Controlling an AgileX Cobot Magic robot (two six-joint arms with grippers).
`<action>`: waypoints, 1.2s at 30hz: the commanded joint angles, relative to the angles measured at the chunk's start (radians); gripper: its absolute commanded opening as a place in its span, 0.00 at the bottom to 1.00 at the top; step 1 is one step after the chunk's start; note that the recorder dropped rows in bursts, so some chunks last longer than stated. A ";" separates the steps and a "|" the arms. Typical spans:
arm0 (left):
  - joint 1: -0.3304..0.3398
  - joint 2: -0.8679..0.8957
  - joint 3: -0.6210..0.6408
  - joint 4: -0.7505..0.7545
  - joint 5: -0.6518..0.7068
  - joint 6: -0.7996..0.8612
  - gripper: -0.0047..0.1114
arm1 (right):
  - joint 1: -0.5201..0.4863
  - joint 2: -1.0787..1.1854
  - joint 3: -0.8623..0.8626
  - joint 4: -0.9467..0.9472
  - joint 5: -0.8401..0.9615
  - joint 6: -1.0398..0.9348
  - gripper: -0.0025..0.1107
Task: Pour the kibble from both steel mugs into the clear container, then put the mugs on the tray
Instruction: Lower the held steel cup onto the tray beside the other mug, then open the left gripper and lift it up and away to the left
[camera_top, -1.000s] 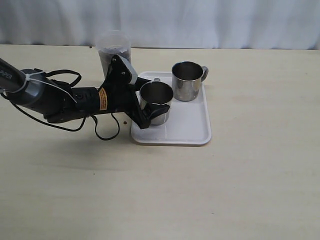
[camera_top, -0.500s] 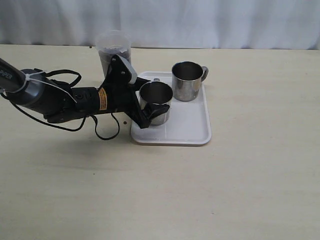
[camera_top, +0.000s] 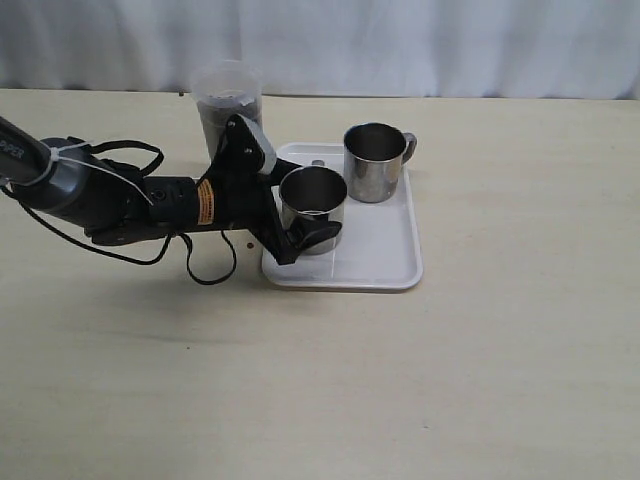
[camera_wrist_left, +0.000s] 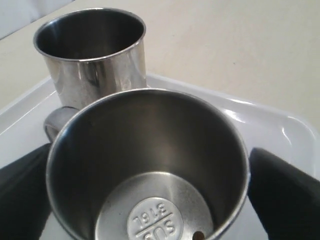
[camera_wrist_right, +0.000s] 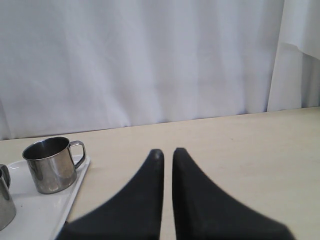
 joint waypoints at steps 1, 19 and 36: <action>-0.008 -0.004 -0.007 0.010 -0.021 -0.013 0.70 | -0.005 -0.004 0.003 0.003 0.000 -0.006 0.06; -0.008 -0.136 -0.003 0.163 -0.019 -0.178 0.70 | -0.005 -0.004 0.003 0.003 0.000 -0.006 0.06; 0.017 -0.401 -0.003 0.508 -0.224 -0.832 0.59 | -0.005 -0.004 0.003 0.003 0.000 -0.006 0.06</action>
